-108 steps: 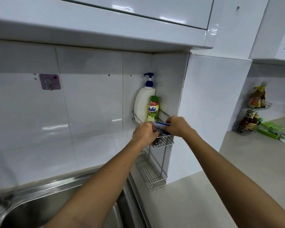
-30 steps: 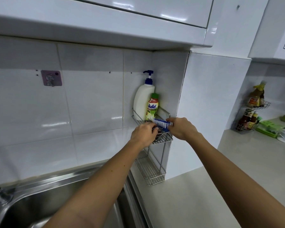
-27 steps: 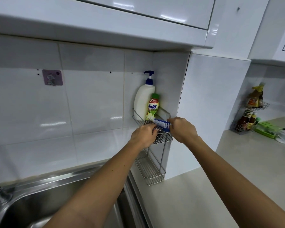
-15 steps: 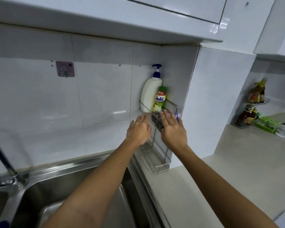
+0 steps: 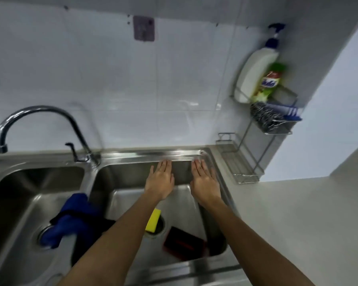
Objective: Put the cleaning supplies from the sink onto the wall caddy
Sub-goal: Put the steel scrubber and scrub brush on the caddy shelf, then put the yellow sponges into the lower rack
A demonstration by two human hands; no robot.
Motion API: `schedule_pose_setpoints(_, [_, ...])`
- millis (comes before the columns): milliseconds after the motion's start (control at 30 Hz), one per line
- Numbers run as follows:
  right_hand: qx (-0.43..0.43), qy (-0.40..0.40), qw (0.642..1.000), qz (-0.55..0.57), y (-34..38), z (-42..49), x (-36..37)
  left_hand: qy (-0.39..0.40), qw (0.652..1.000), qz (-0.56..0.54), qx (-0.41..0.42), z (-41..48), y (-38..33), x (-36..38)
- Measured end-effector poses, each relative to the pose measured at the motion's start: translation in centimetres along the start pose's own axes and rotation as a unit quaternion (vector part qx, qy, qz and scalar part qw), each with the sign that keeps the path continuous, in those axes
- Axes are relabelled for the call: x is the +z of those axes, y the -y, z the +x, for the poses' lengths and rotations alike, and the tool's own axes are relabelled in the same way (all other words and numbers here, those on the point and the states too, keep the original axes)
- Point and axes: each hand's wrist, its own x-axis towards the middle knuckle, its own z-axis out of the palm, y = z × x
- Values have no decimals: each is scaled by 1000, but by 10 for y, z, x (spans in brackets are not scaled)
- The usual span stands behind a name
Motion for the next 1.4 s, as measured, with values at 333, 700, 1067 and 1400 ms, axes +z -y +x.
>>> schedule_pose_setpoints(333, [-18,159,987,18,37,-28,105,140,985,-15,-100,-54,80,68])
schedule_pose_setpoints(700, [-23,277,960,26,57,-45,171,353,903,-95,-224,-107,102,144])
schedule_pose_setpoints(1067, [-117,312,942,40,101,-30,219,292,894,-18,-339,-110,105,152])
schedule_pose_setpoints(1400, [-118,336,918,173,154,-22,247,343,862,-16,-372,-117,146,166])
